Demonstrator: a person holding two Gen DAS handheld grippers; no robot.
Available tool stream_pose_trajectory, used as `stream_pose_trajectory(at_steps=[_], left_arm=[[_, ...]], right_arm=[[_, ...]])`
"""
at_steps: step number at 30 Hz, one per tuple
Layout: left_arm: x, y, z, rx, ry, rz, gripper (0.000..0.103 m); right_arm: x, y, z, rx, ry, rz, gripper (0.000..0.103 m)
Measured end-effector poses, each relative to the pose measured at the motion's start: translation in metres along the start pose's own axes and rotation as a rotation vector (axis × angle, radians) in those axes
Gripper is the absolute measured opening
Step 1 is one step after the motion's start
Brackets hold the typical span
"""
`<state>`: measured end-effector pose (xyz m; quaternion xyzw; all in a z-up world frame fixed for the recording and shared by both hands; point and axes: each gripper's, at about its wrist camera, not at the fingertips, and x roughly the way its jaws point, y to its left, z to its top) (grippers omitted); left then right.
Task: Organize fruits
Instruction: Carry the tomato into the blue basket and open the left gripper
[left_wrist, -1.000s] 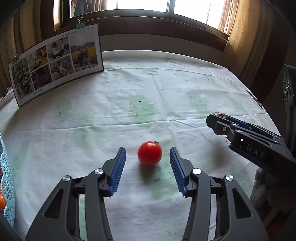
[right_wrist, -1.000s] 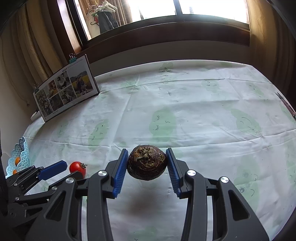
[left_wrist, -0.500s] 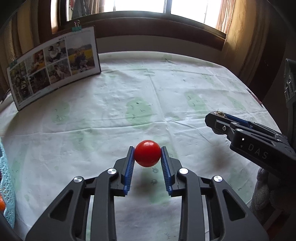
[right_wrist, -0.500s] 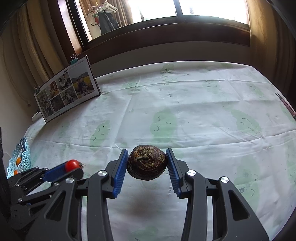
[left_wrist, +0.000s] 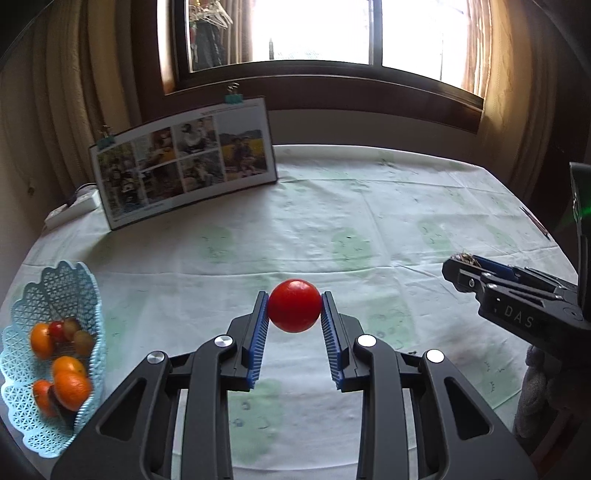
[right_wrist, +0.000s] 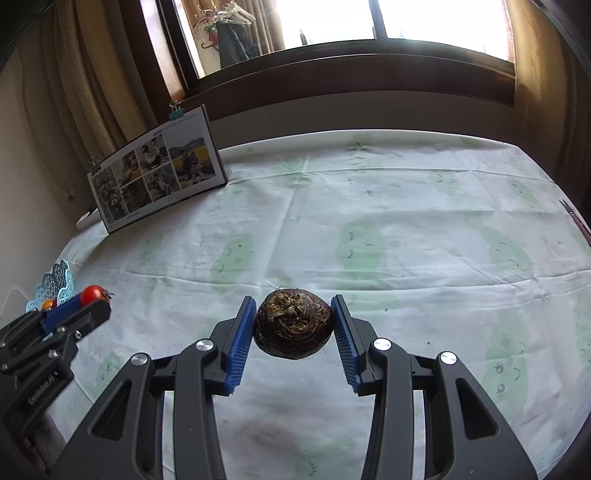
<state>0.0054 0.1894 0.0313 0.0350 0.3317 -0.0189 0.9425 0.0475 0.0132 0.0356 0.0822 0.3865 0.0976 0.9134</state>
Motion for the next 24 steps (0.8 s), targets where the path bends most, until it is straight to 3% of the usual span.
stream_pose_trajectory(at_steps=[12,24], left_arm=[[-0.023,0.054,-0.008,-0.076,-0.043,0.085,0.029],[-0.043,0.116,-0.022,-0.172,-0.072,0.170,0.029]], right_arm=[[-0.001,0.036,-0.008,-0.037,0.022,0.032,0.042],[-0.003,0.096,-0.009,-0.112,0.029,0.090,0.042]])
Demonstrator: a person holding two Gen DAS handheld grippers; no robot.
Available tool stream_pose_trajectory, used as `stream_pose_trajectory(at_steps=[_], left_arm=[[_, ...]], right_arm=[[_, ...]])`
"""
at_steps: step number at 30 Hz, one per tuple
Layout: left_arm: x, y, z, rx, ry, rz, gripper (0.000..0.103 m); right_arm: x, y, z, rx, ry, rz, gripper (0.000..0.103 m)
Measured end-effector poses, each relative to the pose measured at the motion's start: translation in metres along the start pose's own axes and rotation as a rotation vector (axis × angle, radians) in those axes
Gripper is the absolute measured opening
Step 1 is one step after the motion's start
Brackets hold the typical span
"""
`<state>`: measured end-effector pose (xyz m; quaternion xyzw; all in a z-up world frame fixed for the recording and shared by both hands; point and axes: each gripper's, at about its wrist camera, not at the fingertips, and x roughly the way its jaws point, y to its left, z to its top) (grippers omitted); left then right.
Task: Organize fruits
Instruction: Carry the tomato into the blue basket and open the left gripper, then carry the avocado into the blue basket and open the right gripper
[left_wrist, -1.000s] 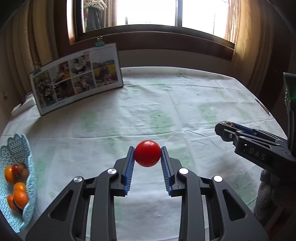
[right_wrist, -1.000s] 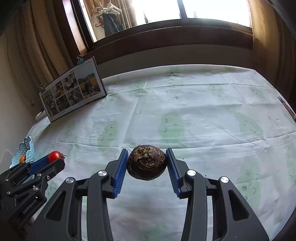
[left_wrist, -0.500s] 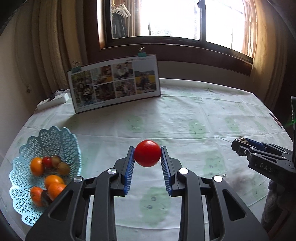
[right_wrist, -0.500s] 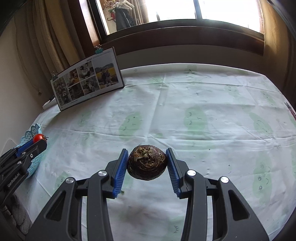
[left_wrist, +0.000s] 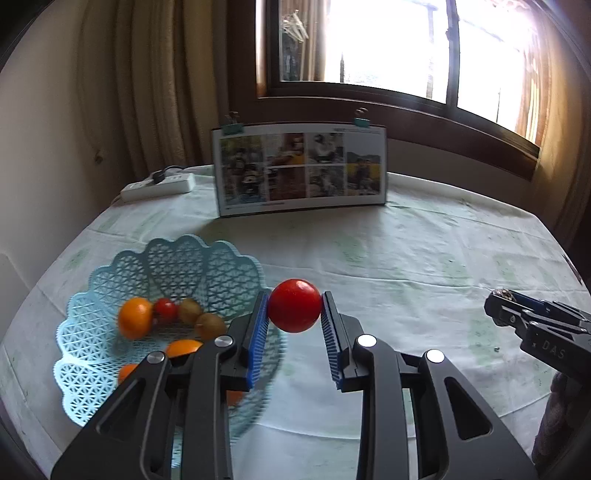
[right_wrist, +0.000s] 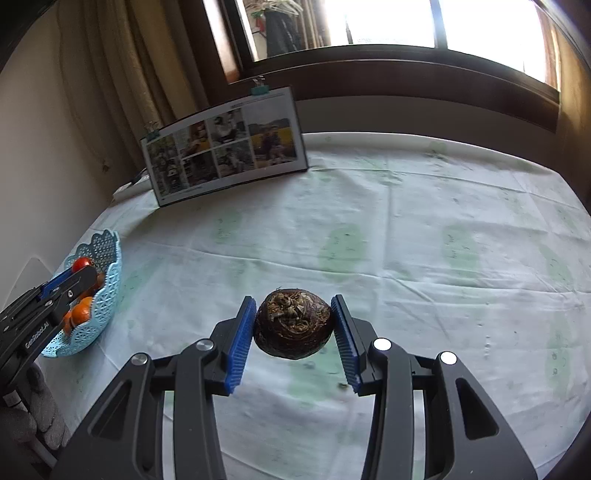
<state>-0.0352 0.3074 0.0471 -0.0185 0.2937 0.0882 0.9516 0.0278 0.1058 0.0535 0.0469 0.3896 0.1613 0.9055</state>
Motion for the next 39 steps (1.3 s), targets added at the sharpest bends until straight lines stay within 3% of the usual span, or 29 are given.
stream_pose_trajectory(at_steps=[14,35,36,39], left_arm=[[0.004,0.079,-0.009,-0.111,0.011,0.111,0.029],[0.014,0.116,-0.018,-0.159,0.035,0.135,0.030],[0.014,0.118,-0.018,-0.162,0.036,0.135,0.033],[0.013,0.121,-0.019,-0.170,0.025,0.148,0.059]], right_arm=[[0.009,0.061,0.003,-0.079,0.014,0.054,0.042],[0.019,0.145,0.018,-0.180,0.009,0.175,0.042],[0.020,0.147,0.018,-0.182,0.010,0.178,0.042],[0.021,0.154,0.019,-0.191,0.011,0.193,0.042]])
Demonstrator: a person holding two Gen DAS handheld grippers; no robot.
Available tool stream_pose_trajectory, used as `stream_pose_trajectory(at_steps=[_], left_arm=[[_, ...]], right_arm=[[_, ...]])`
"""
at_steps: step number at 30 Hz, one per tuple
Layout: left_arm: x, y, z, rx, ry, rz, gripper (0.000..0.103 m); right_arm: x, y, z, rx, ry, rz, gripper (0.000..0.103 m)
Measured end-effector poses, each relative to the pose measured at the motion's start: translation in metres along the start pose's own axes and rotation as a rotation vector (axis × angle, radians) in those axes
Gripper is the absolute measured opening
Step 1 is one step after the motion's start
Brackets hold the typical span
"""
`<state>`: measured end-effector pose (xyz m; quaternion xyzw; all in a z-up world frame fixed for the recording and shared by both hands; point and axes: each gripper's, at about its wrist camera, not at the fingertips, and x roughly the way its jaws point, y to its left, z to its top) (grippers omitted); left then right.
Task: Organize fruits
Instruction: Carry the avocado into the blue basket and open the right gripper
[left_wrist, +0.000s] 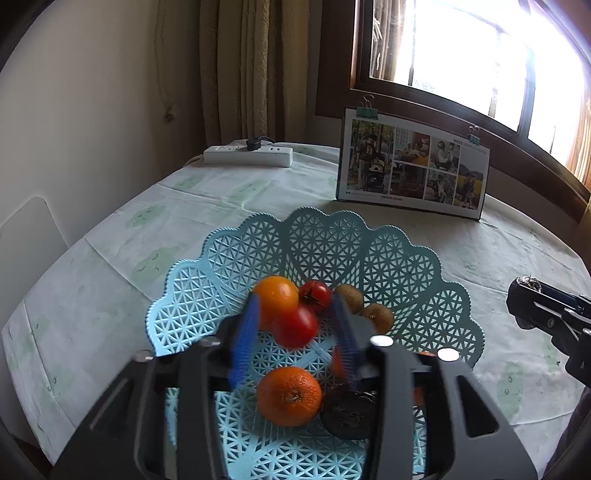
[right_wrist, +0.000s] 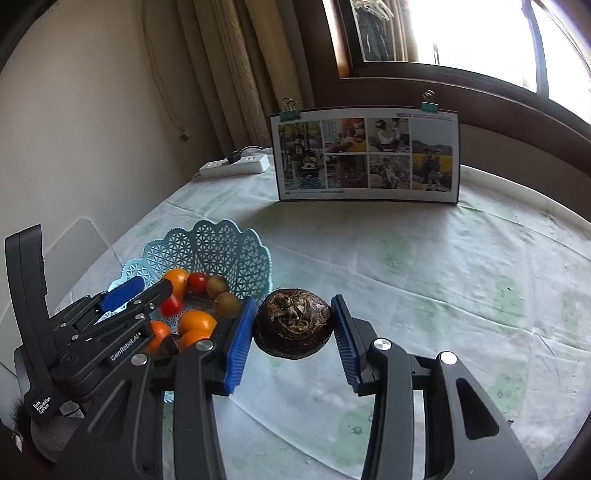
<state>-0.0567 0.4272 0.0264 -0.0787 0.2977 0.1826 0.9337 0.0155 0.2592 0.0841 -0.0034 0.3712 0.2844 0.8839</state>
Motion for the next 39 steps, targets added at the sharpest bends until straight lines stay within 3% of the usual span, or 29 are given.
stream_pose_trajectory(at_steps=[8,12,20,21,22,24,29,32,35,37,39], left_arm=[[-0.007,0.007,0.001,-0.013,-0.024,0.017,0.069],[-0.011,0.012,0.000,-0.027,-0.029,0.027,0.081],[-0.017,0.026,-0.003,-0.062,-0.030,0.060,0.082],[-0.017,0.028,-0.003,-0.066,-0.029,0.062,0.087],[-0.017,0.029,-0.003,-0.070,-0.027,0.064,0.093],[-0.018,0.031,-0.004,-0.076,-0.031,0.067,0.095],[-0.020,0.029,-0.004,-0.063,-0.030,0.059,0.098],[-0.022,0.025,-0.006,-0.035,-0.033,0.073,0.099],[-0.026,0.023,-0.009,-0.015,-0.042,0.087,0.099],[-0.030,0.024,-0.011,-0.011,-0.047,0.096,0.099],[-0.033,0.025,-0.012,-0.012,-0.051,0.103,0.099]], right_arm=[[0.011,0.014,0.005,-0.021,0.007,0.030,0.042],[0.021,0.023,0.007,-0.036,0.016,0.043,0.042],[0.039,0.040,0.007,-0.068,0.047,0.068,0.043],[0.041,0.041,0.007,-0.069,0.052,0.072,0.044],[0.041,0.041,0.006,-0.066,0.050,0.081,0.051],[0.037,0.041,0.005,-0.060,0.034,0.087,0.061],[0.027,0.035,-0.001,-0.057,0.033,0.070,0.062],[0.019,0.031,-0.008,-0.067,0.036,0.061,0.068],[0.010,0.033,-0.017,-0.124,0.016,0.031,0.079],[0.005,0.036,-0.022,-0.166,0.005,0.025,0.092],[0.001,0.039,-0.027,-0.188,-0.005,0.035,0.093]])
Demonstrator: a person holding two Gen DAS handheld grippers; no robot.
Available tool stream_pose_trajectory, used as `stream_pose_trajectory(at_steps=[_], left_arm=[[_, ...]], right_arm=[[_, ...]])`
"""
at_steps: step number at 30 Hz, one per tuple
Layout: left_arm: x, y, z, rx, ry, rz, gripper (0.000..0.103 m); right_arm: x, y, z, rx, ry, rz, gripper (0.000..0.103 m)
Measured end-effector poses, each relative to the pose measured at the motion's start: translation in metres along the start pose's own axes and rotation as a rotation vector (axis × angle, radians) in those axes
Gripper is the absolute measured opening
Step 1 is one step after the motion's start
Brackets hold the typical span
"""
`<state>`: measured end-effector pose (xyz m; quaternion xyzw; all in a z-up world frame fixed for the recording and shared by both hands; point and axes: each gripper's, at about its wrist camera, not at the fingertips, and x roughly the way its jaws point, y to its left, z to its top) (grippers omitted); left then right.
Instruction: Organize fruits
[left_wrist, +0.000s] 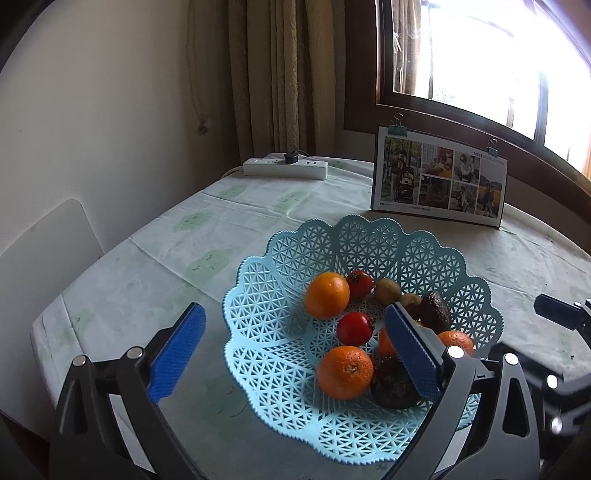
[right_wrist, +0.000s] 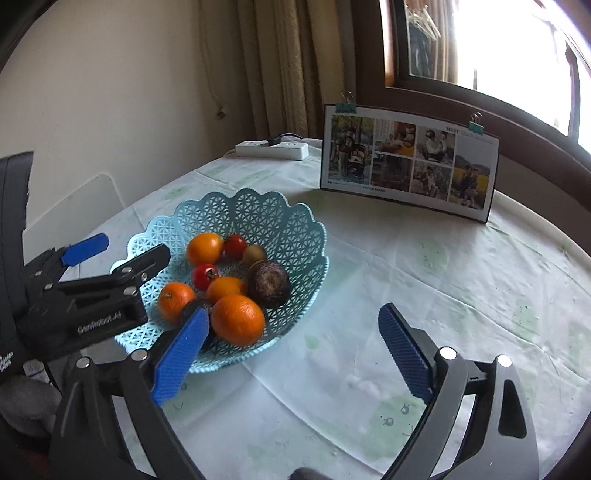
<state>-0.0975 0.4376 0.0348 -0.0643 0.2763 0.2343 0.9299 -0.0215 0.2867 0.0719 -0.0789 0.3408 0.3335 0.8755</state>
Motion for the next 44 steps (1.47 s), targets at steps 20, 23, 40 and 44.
stream_pose_trajectory(at_steps=[20,23,40,44], left_arm=[[-0.029,0.019,-0.015,0.033,-0.035,0.102,0.099],[-0.030,0.019,-0.017,0.035,-0.033,0.104,0.099],[-0.039,0.005,-0.015,0.049,-0.042,0.091,0.099],[-0.046,-0.011,-0.014,0.070,-0.051,0.064,0.099]], right_arm=[[0.012,0.025,-0.005,-0.064,0.078,0.037,0.098],[0.012,0.025,-0.005,-0.063,0.076,0.053,0.098],[0.006,0.011,-0.008,-0.042,0.078,-0.022,0.098],[-0.003,-0.001,-0.012,-0.025,0.069,-0.081,0.098]])
